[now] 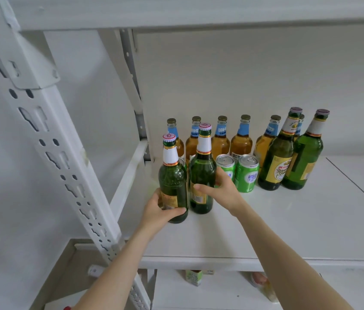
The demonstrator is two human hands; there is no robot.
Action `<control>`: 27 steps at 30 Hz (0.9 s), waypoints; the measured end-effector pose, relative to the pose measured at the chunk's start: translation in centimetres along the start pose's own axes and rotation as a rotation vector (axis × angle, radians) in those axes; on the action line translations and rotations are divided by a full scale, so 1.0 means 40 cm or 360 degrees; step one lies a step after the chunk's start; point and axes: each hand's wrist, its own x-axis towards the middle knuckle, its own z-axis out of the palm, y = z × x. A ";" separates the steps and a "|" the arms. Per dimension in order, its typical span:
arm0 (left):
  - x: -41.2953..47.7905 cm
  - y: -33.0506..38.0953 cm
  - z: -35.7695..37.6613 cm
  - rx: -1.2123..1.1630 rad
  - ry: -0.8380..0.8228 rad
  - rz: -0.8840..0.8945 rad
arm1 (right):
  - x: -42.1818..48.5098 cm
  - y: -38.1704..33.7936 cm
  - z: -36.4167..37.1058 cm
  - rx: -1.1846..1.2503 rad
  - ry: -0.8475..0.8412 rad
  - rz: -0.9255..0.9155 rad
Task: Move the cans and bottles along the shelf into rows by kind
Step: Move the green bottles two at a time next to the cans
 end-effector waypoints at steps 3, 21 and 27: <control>0.013 0.005 -0.002 -0.0083 -0.0049 -0.0052 | 0.019 0.008 -0.008 0.0217 -0.0069 0.0045; -0.160 0.032 -0.025 -0.0323 -0.0156 -0.0240 | -0.143 -0.029 0.009 0.0657 0.0069 0.0384; -0.274 0.019 -0.035 -0.0381 -0.0235 -0.0263 | -0.267 -0.081 -0.023 0.0717 0.0191 0.0505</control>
